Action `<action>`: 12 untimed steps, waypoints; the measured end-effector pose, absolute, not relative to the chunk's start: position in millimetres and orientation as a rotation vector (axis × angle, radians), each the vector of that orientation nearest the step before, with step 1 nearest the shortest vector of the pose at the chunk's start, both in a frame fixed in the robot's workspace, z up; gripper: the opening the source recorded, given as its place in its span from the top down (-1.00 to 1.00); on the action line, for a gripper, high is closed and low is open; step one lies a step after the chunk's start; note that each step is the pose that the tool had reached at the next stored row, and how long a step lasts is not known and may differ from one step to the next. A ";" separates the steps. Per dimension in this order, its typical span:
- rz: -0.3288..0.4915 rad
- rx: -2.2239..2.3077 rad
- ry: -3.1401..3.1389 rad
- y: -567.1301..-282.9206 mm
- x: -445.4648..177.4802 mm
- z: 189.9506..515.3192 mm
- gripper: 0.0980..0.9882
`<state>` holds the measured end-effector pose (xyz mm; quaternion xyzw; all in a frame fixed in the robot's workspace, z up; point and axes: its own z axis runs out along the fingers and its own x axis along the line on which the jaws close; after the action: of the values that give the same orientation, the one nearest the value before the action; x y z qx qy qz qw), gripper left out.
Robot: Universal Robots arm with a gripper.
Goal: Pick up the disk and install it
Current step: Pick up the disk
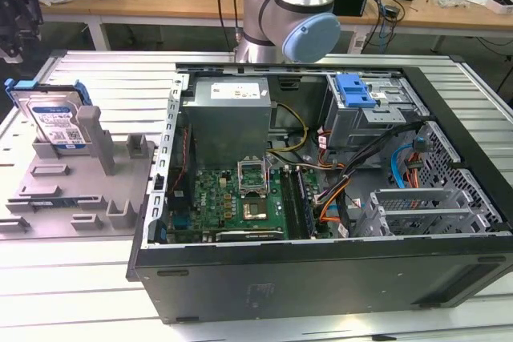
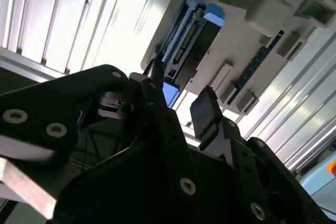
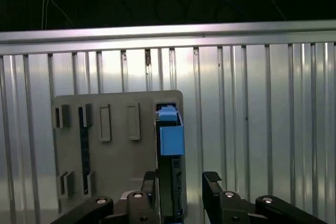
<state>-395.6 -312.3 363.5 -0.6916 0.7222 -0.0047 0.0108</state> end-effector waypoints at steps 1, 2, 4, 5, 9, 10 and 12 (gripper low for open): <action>-0.015 -2.159 2.252 -312.3 -397.5 362.6 0.14; -0.014 -2.160 2.251 -312.2 -398.6 362.1 0.14; -0.012 -2.164 2.250 -312.3 -400.1 361.1 0.14; -0.012 -2.164 2.250 -312.3 -400.2 361.2 0.14; -0.010 -2.165 2.251 -312.2 -400.2 360.4 0.14; -0.002 -2.169 2.255 -312.3 -400.2 359.6 0.14; 0.017 -2.179 2.262 -312.6 -400.2 357.4 0.14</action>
<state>-400.2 -312.6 357.4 -0.6938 0.7202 0.0054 0.0002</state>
